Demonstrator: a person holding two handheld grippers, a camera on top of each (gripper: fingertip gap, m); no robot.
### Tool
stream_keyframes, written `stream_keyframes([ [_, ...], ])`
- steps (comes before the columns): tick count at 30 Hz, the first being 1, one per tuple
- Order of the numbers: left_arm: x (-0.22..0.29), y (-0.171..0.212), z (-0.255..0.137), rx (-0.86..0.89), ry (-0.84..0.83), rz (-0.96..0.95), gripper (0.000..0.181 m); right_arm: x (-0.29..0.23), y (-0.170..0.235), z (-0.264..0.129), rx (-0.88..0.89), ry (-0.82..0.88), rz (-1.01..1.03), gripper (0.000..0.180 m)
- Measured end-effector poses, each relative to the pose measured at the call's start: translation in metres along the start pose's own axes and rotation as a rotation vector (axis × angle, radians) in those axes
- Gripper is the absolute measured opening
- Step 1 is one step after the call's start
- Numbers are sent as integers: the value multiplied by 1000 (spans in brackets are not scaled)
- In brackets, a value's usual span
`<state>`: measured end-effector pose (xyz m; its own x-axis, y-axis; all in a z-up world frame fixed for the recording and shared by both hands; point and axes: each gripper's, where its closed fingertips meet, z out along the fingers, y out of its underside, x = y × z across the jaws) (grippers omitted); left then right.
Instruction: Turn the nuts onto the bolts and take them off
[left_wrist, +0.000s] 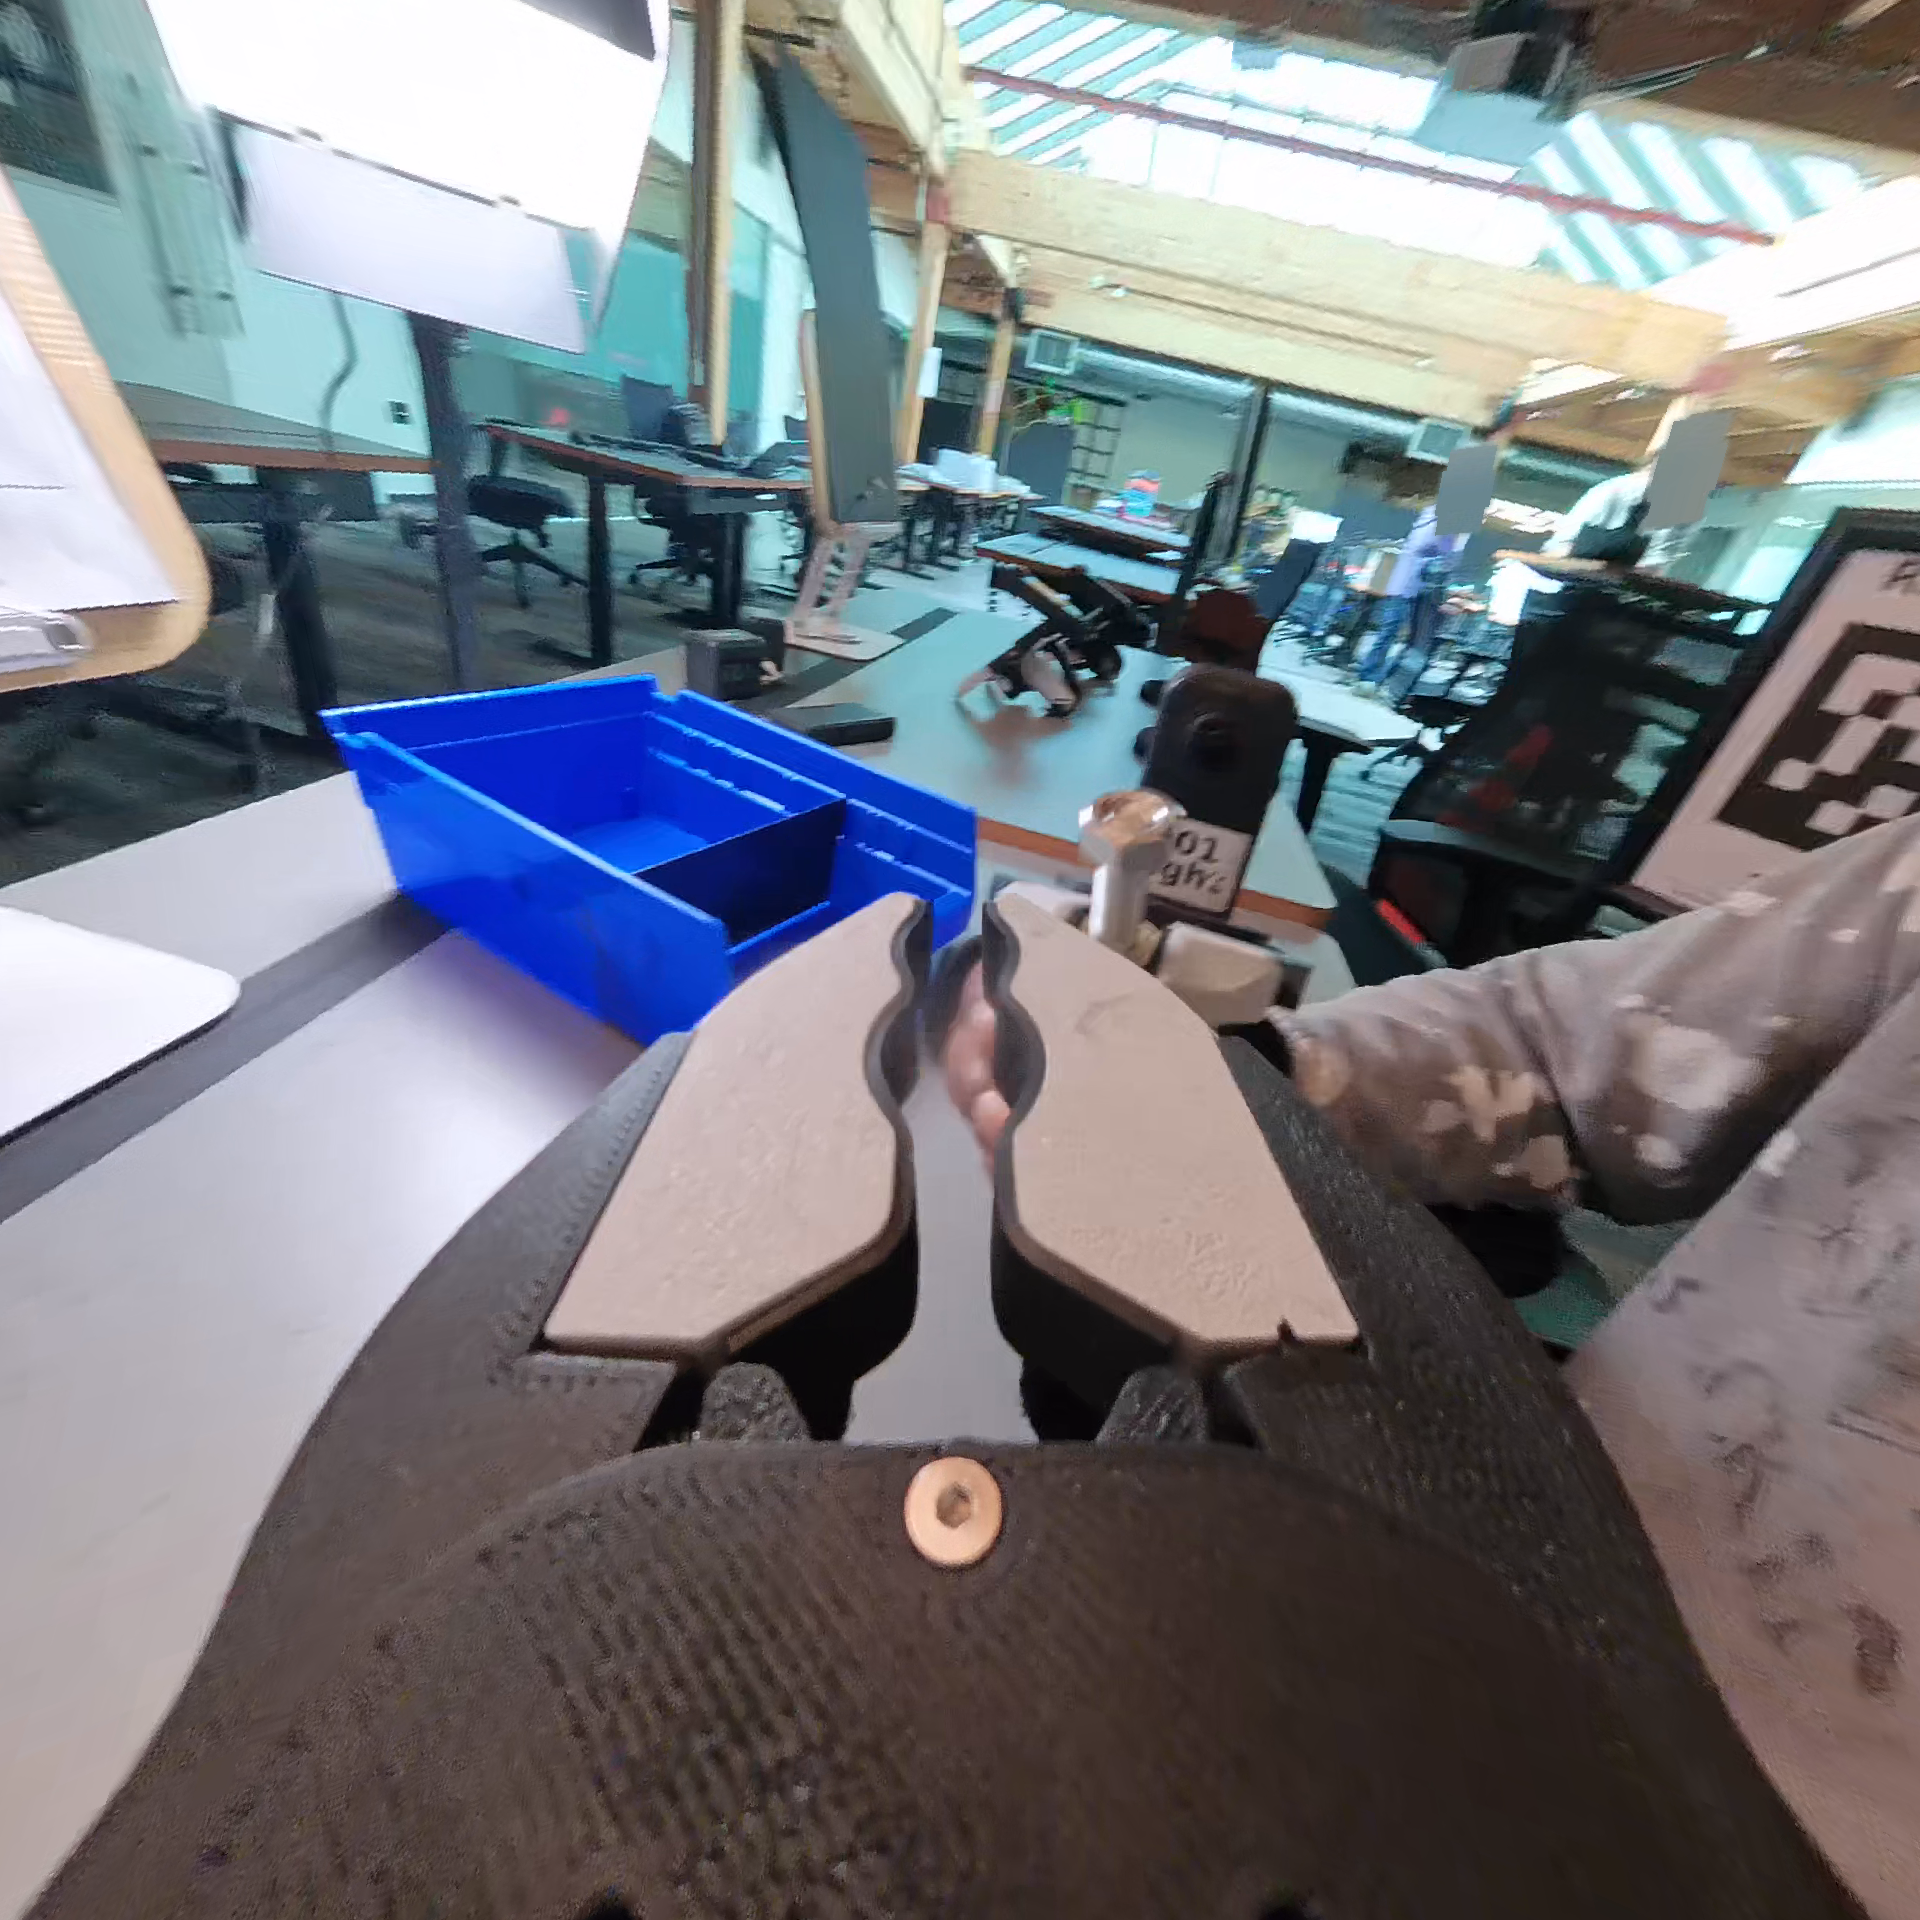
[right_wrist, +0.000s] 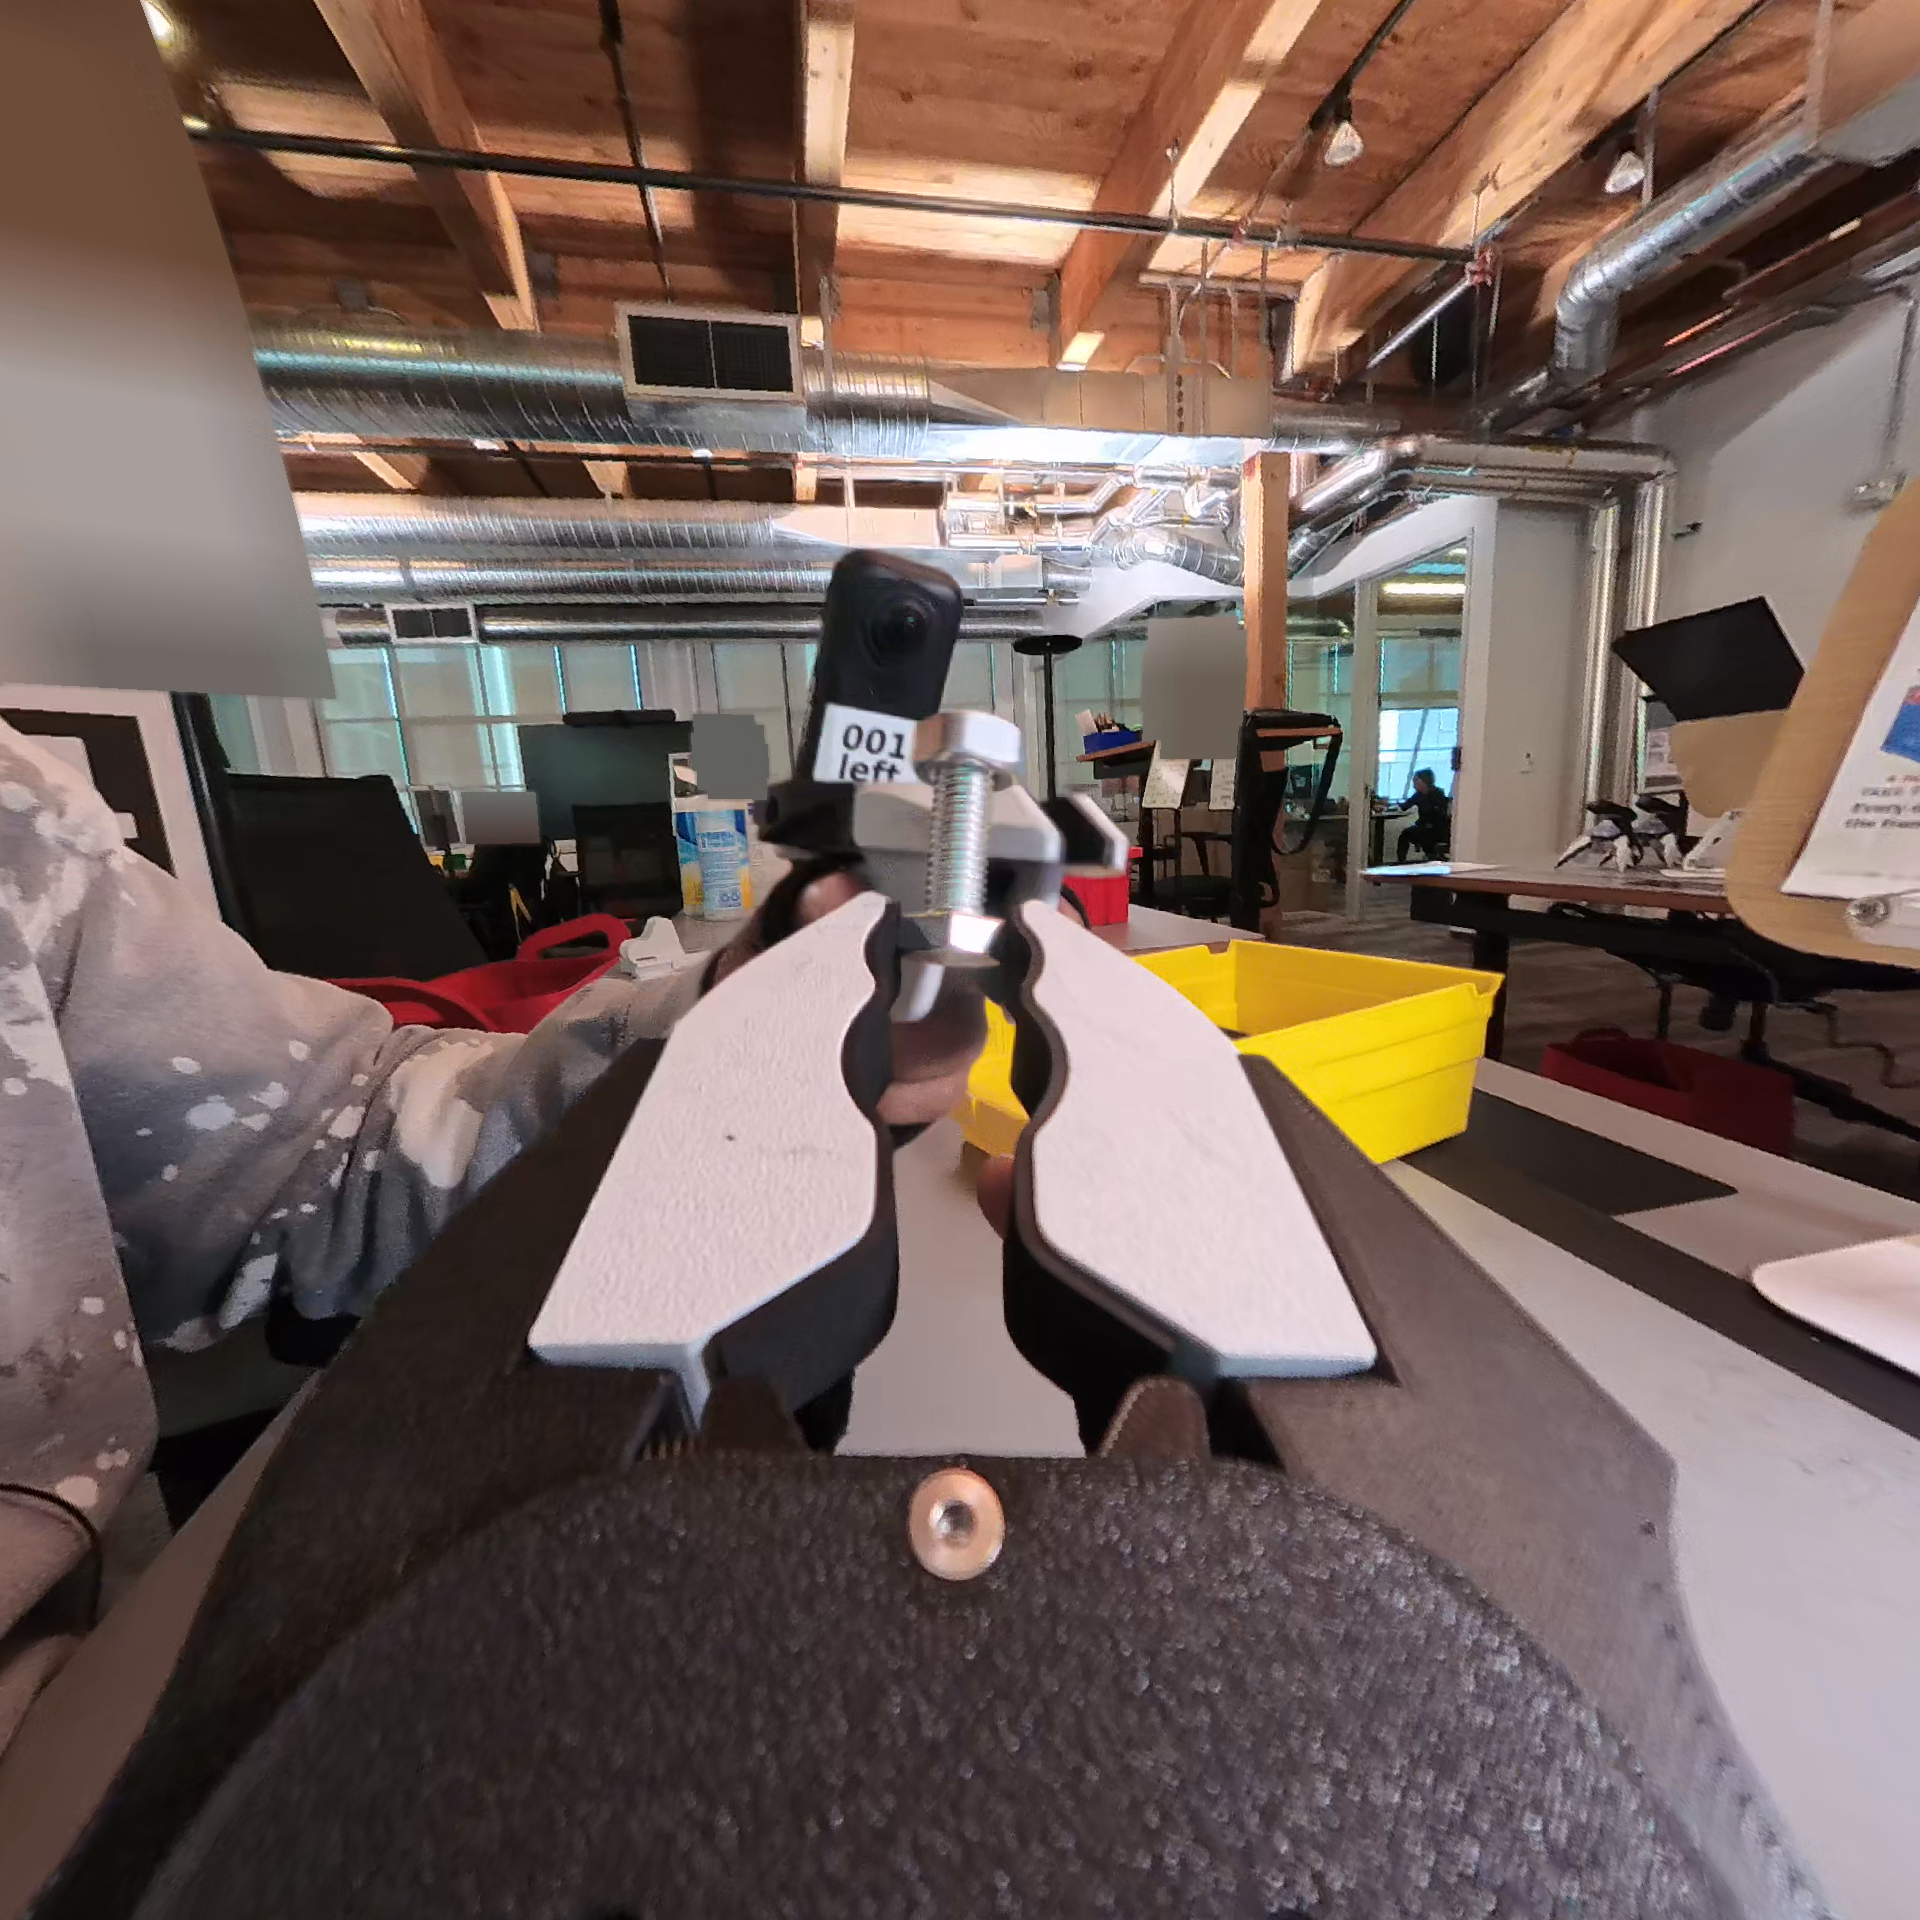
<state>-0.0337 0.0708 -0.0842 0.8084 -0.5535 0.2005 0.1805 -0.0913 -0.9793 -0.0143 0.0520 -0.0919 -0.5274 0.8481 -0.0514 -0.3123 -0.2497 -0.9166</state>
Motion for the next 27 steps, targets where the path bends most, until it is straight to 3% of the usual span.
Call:
stream_keyframes([
  [6,25,-3,1,21,154,-18,28,2,5,2,-29,21,-9,18],
  [11,30,2,7,-6,137,29,18,0,16,6,-97,30,-36,18],
  [19,26,13,10,-65,103,94,18,5,35,8,-236,82,-77,18],
  [27,16,5,1,-16,132,7,33,2,19,4,-123,35,-62,18],
])
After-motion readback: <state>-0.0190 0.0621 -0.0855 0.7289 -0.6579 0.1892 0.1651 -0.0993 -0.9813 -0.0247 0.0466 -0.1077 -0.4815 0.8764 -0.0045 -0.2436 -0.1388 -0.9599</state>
